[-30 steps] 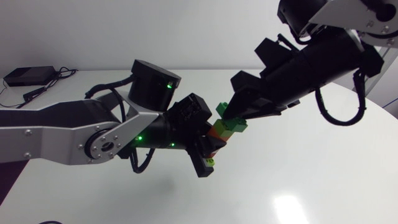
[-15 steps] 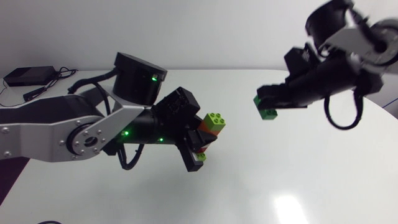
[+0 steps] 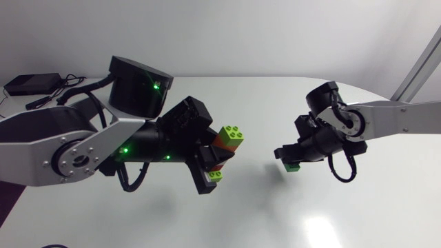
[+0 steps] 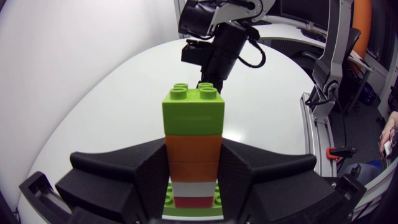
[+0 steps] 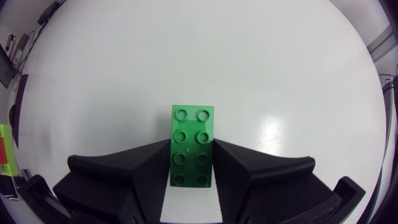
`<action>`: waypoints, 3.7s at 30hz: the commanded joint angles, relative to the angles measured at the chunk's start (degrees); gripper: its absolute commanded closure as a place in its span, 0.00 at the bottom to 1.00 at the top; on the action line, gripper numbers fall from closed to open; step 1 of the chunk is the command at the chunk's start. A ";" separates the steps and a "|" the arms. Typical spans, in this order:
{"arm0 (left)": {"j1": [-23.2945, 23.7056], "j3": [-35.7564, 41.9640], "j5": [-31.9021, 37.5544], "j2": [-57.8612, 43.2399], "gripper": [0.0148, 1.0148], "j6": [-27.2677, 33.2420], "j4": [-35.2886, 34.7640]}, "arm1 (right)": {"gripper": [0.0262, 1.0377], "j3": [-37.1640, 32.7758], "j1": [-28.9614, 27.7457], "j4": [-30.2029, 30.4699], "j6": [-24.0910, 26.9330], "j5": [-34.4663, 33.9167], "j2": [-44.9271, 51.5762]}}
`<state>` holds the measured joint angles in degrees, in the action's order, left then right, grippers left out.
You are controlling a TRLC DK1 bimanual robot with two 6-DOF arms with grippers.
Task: Separate the duplo bricks
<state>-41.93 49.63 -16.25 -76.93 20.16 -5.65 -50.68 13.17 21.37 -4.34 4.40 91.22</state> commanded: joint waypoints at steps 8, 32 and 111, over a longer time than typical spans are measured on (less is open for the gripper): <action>0.01 -1.46 -0.10 1.69 0.81 1.19 -0.06 | 0.40 3.65 2.74 -3.52 2.14 -5.72 7.57; -3.24 -2.60 3.51 -2.62 0.81 3.04 5.21 | 0.11 -21.75 2.39 31.28 -6.38 27.06 -14.67; -2.80 -2.17 7.29 -0.07 0.81 6.56 3.80 | 0.68 -9.35 10.56 15.02 -7.00 11.24 -16.69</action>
<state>-46.52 47.66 -8.97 -80.36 25.06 -1.39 -63.90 23.62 37.98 -13.37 18.59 72.71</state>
